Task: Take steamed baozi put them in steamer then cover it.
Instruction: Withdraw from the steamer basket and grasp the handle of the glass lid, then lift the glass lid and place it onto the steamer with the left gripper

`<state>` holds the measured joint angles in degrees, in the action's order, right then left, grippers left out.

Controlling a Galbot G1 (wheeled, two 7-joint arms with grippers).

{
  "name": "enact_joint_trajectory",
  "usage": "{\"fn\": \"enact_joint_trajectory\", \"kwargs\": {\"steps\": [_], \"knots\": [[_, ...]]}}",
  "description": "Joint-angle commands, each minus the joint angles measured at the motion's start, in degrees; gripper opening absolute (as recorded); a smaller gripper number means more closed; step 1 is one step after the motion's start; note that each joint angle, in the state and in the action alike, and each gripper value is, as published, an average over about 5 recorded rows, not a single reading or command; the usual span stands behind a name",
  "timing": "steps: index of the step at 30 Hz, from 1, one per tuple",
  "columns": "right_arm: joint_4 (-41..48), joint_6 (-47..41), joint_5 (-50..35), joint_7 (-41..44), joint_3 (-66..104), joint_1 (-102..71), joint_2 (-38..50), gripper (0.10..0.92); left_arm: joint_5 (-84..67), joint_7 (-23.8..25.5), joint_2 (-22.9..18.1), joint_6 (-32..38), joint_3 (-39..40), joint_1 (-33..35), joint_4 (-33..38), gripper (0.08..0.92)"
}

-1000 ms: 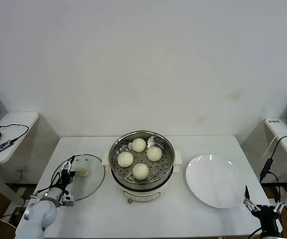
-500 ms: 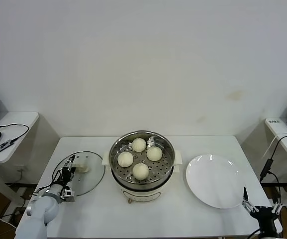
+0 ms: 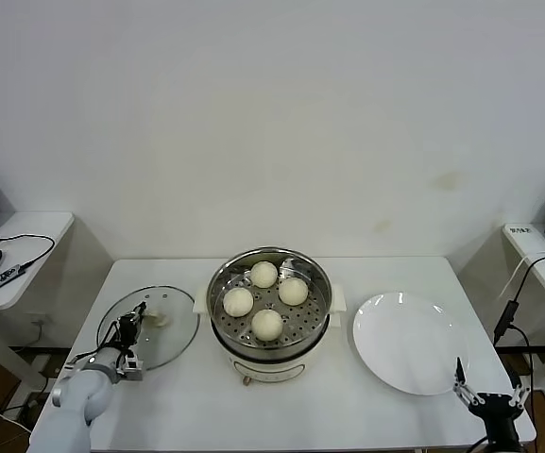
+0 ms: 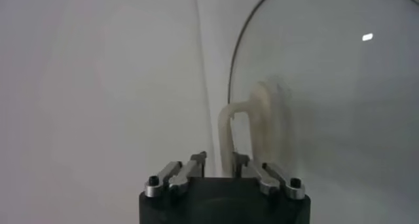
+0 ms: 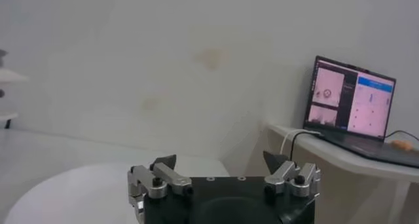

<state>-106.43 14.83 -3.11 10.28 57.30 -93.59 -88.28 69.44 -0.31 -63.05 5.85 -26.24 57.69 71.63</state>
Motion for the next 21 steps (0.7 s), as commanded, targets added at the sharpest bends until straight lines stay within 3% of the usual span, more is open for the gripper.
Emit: {"fn": "enact_joint_trajectory", "kwargs": {"steps": [1,7,14,21], "knots": [[0.0,0.1,0.3,0.1,-0.1,0.0,-0.1,0.823,-1.8,-1.2,-0.4,0.1,0.0,-0.3,-1.3,0.17],[0.2,0.3,0.4,0.1,0.0,0.0,-0.1,0.823,-2.9,-4.9,-1.6,0.1,-2.0,2.9,1.7,0.149],[0.2,0.4,0.9,0.1,-0.4,0.1,0.0,0.823,-2.6,-9.7,-3.1,-0.6,-5.0,8.8,11.1,0.147],[-0.1,0.8,1.5,0.1,-1.0,-0.1,0.0,0.823,-2.0,-10.5,-3.6,-2.9,-7.9,13.2,19.5,0.142]]}}
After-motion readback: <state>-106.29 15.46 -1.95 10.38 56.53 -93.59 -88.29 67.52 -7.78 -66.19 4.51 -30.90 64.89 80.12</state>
